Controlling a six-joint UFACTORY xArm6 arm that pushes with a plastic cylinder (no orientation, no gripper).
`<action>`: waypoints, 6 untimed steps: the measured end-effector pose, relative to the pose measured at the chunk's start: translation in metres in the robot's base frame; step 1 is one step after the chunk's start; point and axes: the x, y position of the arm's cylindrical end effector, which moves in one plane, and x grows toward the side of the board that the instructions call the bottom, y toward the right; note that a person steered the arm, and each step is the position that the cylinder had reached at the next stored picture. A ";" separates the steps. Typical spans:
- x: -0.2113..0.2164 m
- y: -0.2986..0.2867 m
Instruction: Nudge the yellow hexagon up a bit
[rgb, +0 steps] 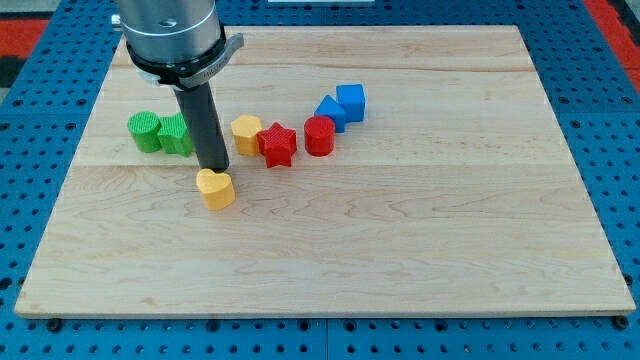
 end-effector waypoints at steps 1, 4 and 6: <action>-0.017 -0.001; -0.076 0.014; -0.076 0.072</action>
